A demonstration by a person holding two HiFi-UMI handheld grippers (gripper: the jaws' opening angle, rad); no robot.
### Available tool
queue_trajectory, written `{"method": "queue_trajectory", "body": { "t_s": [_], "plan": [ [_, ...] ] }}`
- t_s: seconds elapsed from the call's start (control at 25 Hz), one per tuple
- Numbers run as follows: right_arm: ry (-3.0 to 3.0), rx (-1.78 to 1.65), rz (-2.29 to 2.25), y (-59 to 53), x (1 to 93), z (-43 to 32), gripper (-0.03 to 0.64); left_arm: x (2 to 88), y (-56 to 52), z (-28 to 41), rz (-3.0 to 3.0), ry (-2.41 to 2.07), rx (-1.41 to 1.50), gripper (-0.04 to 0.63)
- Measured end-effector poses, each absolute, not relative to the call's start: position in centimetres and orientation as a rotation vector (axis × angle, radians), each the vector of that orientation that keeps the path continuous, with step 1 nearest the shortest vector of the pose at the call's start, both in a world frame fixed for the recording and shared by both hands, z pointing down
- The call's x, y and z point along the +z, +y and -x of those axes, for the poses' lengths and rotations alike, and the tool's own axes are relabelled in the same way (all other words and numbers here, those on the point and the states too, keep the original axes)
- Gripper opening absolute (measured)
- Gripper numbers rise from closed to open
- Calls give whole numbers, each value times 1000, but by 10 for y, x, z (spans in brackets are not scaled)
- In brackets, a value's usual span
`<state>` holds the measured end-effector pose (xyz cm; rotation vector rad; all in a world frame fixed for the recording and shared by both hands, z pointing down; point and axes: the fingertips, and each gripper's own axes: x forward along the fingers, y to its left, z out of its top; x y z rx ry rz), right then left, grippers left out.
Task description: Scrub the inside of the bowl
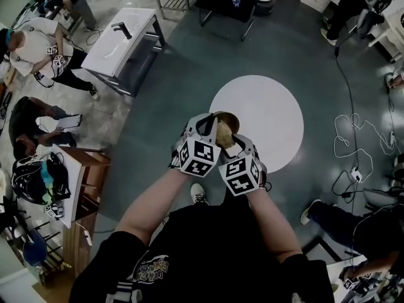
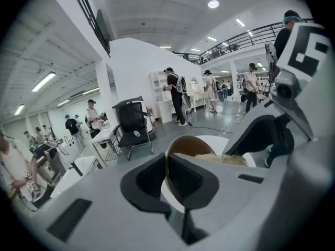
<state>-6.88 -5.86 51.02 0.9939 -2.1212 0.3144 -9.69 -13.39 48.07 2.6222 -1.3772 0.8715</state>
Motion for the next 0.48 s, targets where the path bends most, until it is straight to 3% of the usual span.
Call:
{"method": "queue_trajectory", "body": {
  "t_s": [0.48],
  "plan": [
    [-2082,294,-971,-52,509,65,213,475,-128,111,-2613,-1386,834,20]
  ]
}}
